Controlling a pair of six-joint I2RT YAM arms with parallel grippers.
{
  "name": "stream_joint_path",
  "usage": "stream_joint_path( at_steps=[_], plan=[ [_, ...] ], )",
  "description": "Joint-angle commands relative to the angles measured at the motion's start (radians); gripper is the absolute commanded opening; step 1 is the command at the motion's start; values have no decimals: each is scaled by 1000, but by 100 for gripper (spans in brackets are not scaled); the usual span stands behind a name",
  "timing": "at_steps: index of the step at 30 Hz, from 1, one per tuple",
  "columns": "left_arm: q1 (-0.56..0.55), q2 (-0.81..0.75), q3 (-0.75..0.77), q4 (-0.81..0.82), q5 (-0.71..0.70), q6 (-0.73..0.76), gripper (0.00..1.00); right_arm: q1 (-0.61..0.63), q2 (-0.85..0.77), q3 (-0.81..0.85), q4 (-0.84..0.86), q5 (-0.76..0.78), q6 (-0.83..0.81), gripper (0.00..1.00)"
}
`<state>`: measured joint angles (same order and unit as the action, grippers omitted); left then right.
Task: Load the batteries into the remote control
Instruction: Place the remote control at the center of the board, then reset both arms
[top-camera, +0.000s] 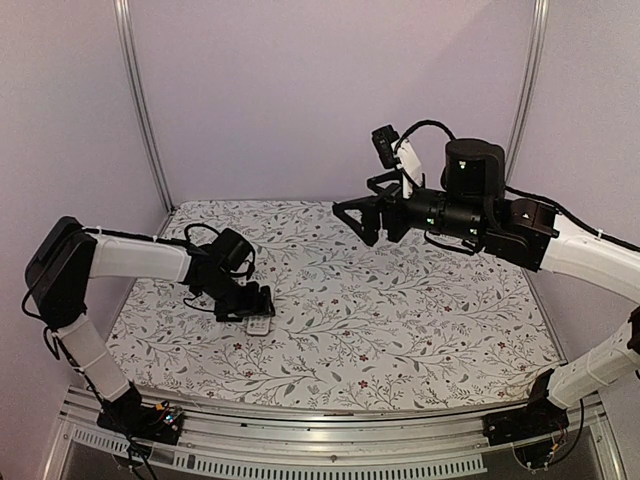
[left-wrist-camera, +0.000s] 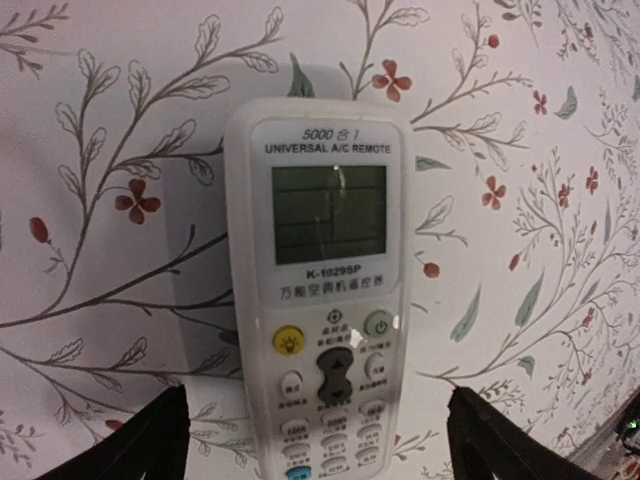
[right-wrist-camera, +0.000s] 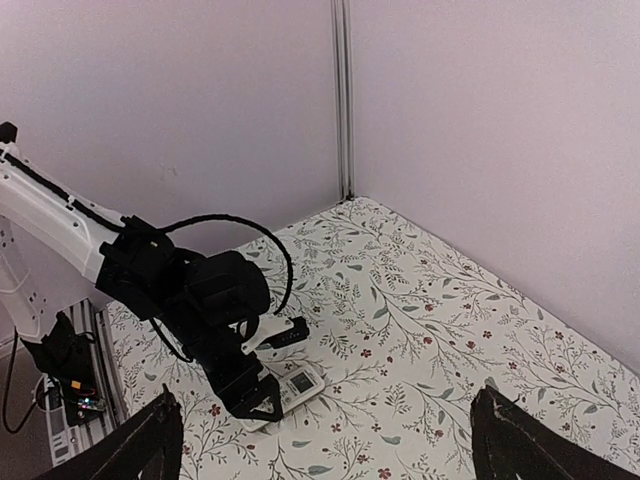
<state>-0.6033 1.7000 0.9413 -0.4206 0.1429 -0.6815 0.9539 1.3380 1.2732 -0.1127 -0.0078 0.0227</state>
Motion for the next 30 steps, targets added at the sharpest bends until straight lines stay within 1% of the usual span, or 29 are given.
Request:
stream_joint_path(
  at_steps=[1,4,6,8,12,15,17,19,20,21,23,25,28,30],
  plan=[
    [11,-135,0,-63,-146,-37,90,-67,-17,-36,-42,82,11,99],
    [12,-293,-31,-46,-328,-53,91,-251,-18,-92,-66,72,83,99],
    [13,-419,-76,-4,-456,-49,91,-372,-27,-148,-66,68,126,99],
    [12,-539,-134,50,-570,-28,91,-500,-38,-217,-46,25,182,99],
    [15,-728,-224,122,-741,56,92,-714,-96,-407,76,-81,247,99],
    [43,-774,-272,159,-868,126,95,-853,-173,-556,183,-119,289,99],
    [109,-766,-298,208,-887,161,98,-927,-227,-642,241,-120,301,99],
    [241,-737,-313,254,-808,139,99,-987,-273,-723,305,-132,303,99],
    [311,-718,-330,294,-712,126,99,-1002,-303,-774,335,-133,300,99],
    [369,-696,-347,340,-665,113,99,-1008,-319,-807,366,-128,296,99],
    [440,-660,-385,439,-651,109,99,-1011,-349,-864,413,-121,302,99],
    [451,-648,-427,526,-702,137,99,-1011,-383,-916,454,-136,331,99],
    [452,-681,-547,749,-744,240,99,-1011,-434,-986,488,-129,342,99],
    [451,-709,-650,935,-780,308,99,-1011,-470,-1030,510,-103,337,99]
  ],
)
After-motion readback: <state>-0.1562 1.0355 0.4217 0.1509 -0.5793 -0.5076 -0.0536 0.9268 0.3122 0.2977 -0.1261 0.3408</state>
